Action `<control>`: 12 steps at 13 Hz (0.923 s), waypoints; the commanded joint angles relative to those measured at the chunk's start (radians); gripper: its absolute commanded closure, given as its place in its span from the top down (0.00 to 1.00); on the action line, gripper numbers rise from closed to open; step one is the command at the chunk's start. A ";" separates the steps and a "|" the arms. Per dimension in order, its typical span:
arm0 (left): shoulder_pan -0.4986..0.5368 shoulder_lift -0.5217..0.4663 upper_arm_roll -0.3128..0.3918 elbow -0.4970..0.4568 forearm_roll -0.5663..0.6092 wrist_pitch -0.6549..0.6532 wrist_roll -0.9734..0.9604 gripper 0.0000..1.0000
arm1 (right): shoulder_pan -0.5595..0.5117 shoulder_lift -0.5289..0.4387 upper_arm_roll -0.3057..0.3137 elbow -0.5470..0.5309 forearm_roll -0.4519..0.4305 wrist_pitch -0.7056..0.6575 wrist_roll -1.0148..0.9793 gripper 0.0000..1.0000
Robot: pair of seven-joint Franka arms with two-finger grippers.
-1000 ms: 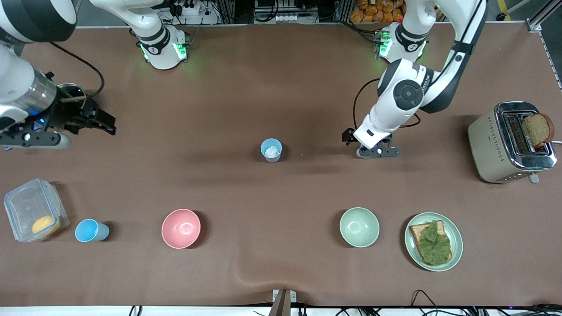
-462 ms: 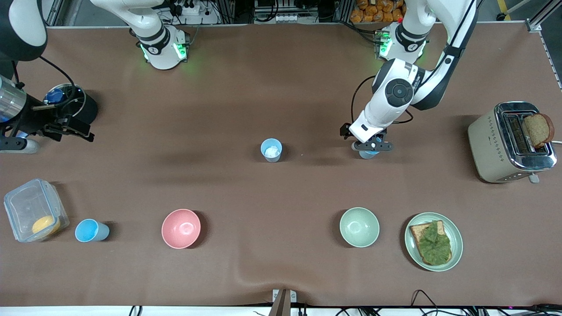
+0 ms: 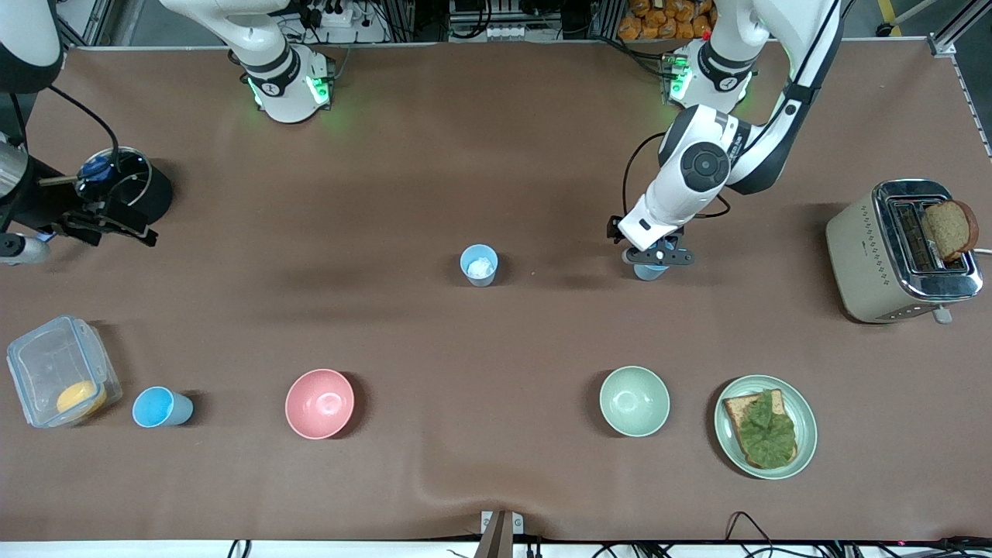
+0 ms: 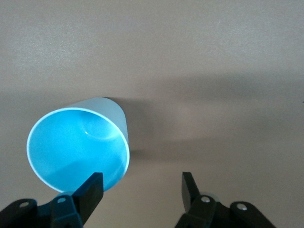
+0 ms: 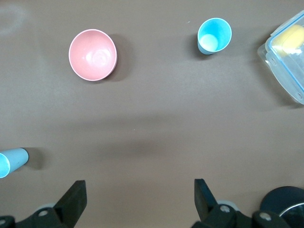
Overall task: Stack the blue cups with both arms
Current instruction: 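Lift the second light-blue cup with the left gripper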
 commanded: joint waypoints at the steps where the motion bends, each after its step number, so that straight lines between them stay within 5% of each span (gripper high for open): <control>1: 0.021 0.008 0.003 -0.007 0.044 0.021 0.035 0.66 | -0.030 -0.010 0.014 0.017 -0.030 -0.038 -0.010 1.00; 6: 0.041 0.008 0.037 -0.004 0.045 0.021 0.139 0.60 | -0.038 -0.017 0.014 0.019 -0.103 -0.064 -0.012 1.00; 9: 0.038 0.009 0.037 -0.003 0.045 0.021 0.139 0.22 | -0.030 -0.020 0.015 0.022 -0.109 -0.064 -0.009 1.00; 12: 0.032 0.016 0.037 0.002 0.045 0.021 0.141 0.05 | -0.021 -0.015 0.017 0.026 -0.109 -0.075 -0.007 1.00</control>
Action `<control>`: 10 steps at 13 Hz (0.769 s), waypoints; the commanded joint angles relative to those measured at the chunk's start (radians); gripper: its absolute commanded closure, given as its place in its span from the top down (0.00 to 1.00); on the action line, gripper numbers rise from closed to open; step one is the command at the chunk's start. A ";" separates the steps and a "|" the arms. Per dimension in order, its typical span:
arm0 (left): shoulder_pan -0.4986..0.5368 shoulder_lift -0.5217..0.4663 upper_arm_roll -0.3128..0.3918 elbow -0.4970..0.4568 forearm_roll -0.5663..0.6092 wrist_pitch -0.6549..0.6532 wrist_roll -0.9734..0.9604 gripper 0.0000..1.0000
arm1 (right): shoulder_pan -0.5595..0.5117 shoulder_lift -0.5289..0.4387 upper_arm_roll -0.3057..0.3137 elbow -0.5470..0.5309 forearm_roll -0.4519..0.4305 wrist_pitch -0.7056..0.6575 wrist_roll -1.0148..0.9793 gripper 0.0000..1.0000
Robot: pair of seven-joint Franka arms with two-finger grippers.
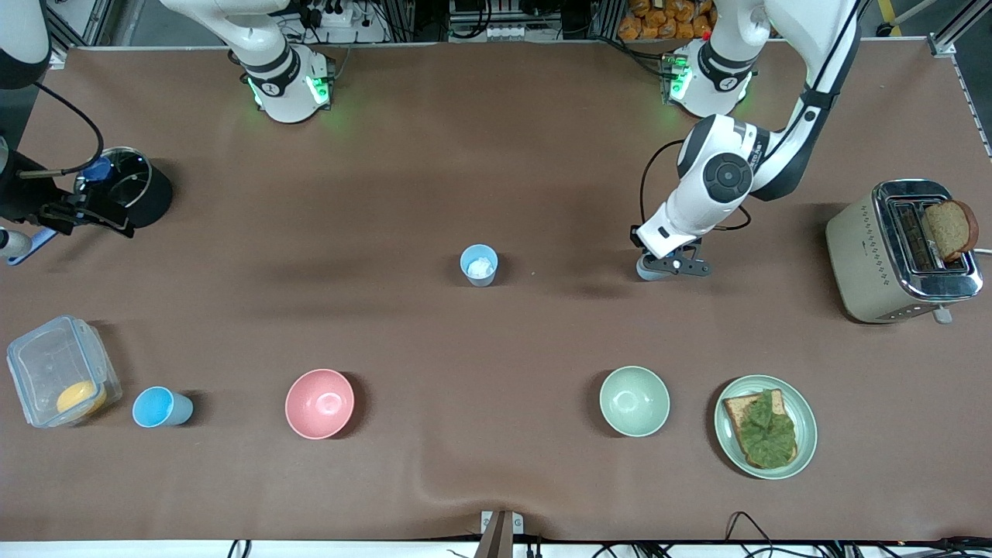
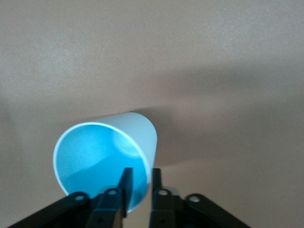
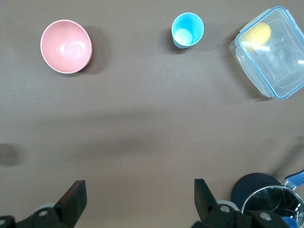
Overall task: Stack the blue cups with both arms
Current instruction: 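Lift the second light-blue cup with the left gripper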
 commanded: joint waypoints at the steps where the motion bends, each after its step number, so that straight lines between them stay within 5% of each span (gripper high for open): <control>1: -0.005 0.006 -0.002 0.003 0.021 0.014 0.007 0.00 | -0.006 -0.008 0.014 0.005 -0.017 -0.020 -0.008 1.00; 6: -0.006 -0.030 -0.002 0.020 0.015 -0.006 -0.009 0.00 | -0.011 0.001 0.012 0.012 -0.038 -0.024 -0.010 1.00; 10: -0.027 -0.070 -0.003 0.202 -0.060 -0.262 -0.019 0.00 | -0.011 0.001 0.014 0.010 -0.037 -0.026 -0.010 1.00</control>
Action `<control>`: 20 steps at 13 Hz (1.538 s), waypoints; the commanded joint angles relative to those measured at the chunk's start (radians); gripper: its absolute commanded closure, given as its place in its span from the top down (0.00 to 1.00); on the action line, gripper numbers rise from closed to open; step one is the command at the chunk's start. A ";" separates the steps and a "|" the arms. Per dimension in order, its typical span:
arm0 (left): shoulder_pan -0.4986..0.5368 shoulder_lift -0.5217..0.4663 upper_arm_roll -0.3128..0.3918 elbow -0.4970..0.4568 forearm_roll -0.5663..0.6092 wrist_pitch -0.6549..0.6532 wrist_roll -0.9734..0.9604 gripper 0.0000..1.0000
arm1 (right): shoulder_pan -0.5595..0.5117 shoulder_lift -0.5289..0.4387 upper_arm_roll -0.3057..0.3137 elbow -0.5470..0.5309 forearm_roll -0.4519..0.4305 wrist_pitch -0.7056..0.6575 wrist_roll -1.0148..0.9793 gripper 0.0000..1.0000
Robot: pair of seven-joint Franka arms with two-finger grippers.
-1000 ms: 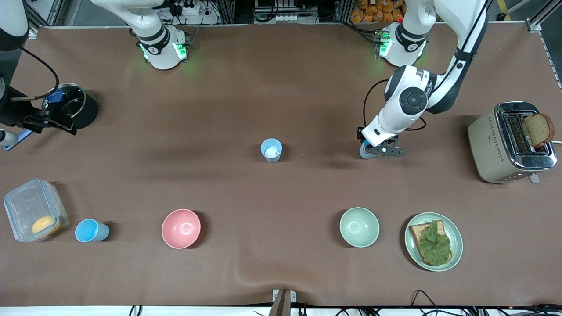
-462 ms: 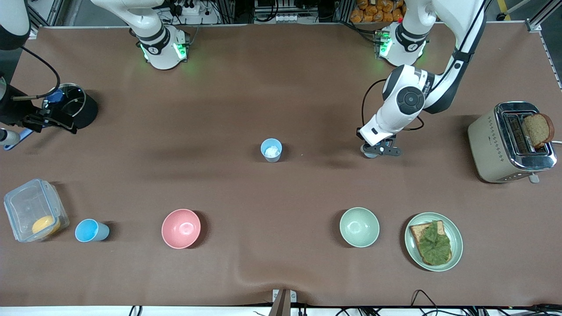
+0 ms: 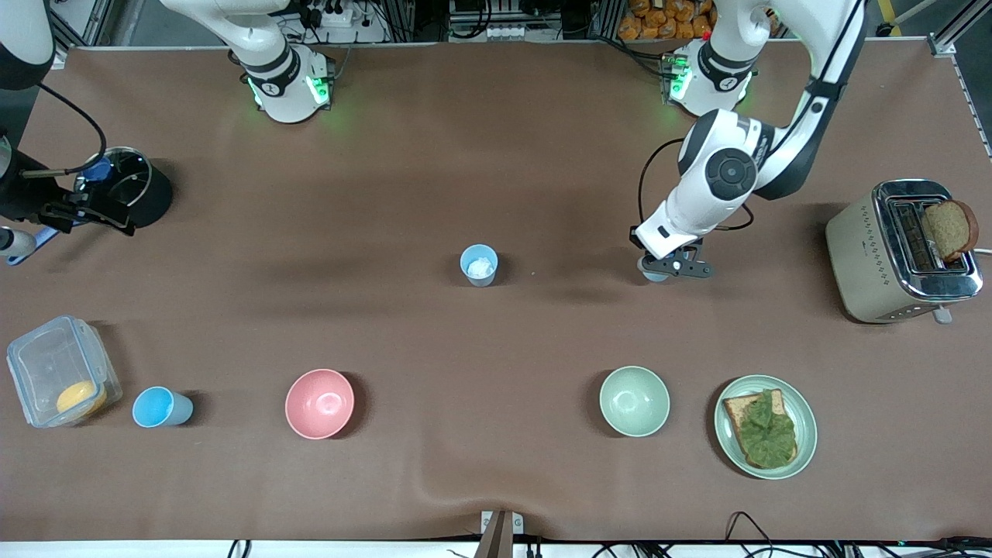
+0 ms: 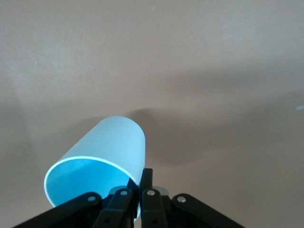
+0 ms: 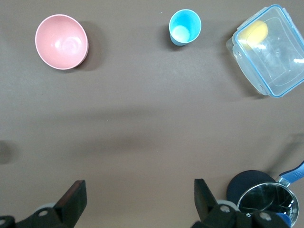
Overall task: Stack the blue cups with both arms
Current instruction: 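Lift the second light-blue cup with the left gripper, then carry the held cup with the left gripper above the placed cup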
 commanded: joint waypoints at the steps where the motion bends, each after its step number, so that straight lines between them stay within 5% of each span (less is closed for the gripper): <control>1: -0.030 -0.025 -0.001 0.120 -0.039 -0.128 -0.031 0.00 | -0.008 0.000 0.009 0.010 -0.018 -0.014 -0.008 1.00; 9: -0.272 0.101 0.007 0.447 -0.038 -0.247 -0.319 0.00 | -0.008 0.000 0.009 0.009 -0.018 -0.017 -0.010 1.00; 16: -0.549 0.328 0.178 0.736 -0.053 -0.284 -0.547 0.00 | -0.009 0.000 0.008 0.009 -0.018 -0.024 -0.010 1.00; 20: -0.639 0.428 0.270 0.849 -0.162 -0.284 -0.574 0.00 | -0.011 0.000 0.008 0.009 -0.018 -0.028 -0.008 1.00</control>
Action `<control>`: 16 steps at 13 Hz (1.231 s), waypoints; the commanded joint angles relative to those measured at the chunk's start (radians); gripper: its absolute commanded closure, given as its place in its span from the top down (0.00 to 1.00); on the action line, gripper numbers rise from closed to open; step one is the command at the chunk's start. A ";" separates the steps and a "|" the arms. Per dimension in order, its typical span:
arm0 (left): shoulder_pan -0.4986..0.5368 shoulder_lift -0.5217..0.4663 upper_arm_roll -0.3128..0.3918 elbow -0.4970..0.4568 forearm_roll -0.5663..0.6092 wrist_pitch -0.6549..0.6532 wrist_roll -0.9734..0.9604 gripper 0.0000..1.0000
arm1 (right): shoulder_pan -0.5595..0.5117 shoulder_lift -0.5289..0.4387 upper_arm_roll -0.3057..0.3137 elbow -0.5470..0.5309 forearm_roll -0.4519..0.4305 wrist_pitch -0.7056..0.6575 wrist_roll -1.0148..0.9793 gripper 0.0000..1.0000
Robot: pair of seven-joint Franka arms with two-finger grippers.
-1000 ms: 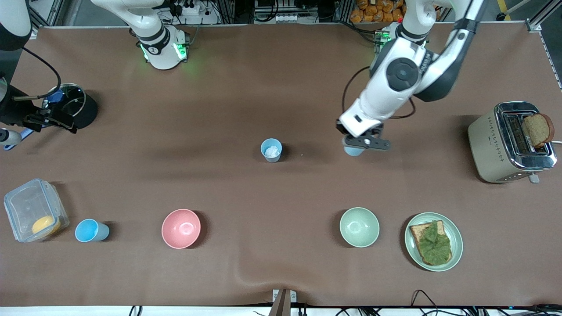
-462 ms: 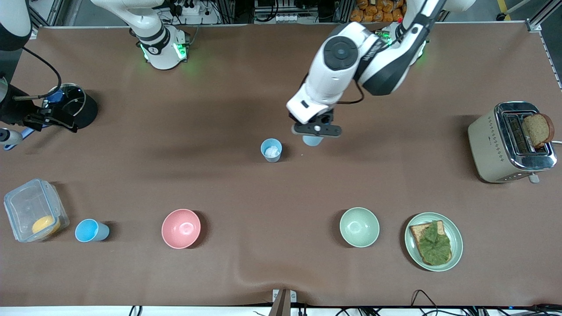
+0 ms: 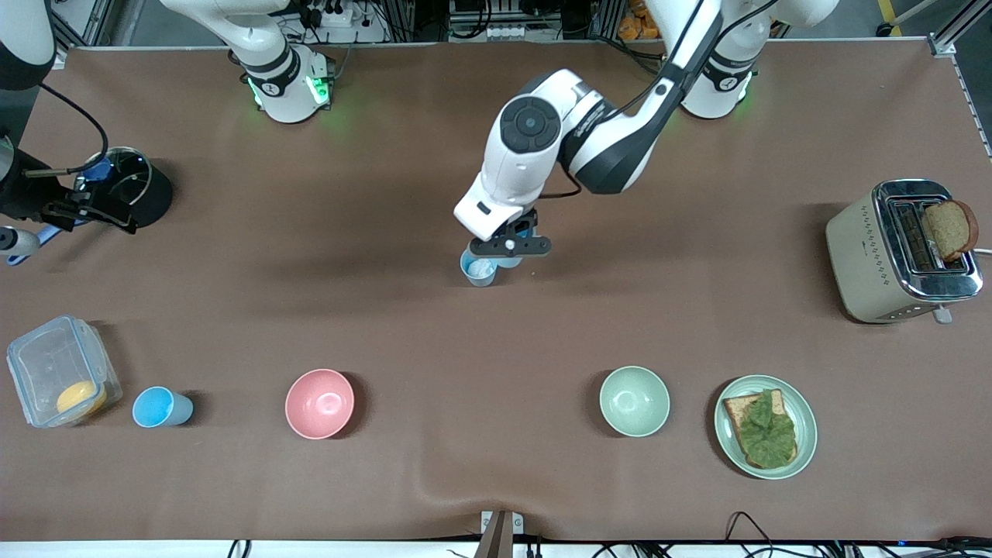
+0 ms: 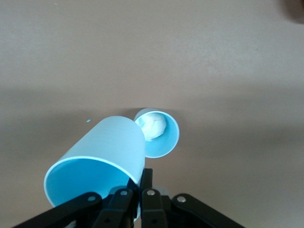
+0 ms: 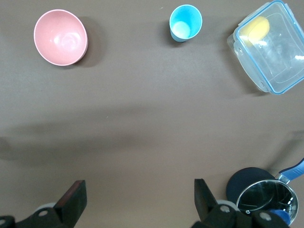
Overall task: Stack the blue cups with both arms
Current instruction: 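Carry the held cup with the left gripper above the placed cup, then lower the held cup into the placed cup with the left gripper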
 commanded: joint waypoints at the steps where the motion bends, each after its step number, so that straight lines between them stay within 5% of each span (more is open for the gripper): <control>1: -0.063 0.066 0.052 0.105 -0.034 -0.037 -0.055 0.00 | -0.011 -0.001 0.007 0.009 -0.017 -0.020 -0.007 1.00; 16: -0.131 0.159 0.075 0.137 -0.034 0.029 -0.079 0.00 | -0.012 -0.001 0.007 0.009 -0.017 -0.021 -0.007 1.00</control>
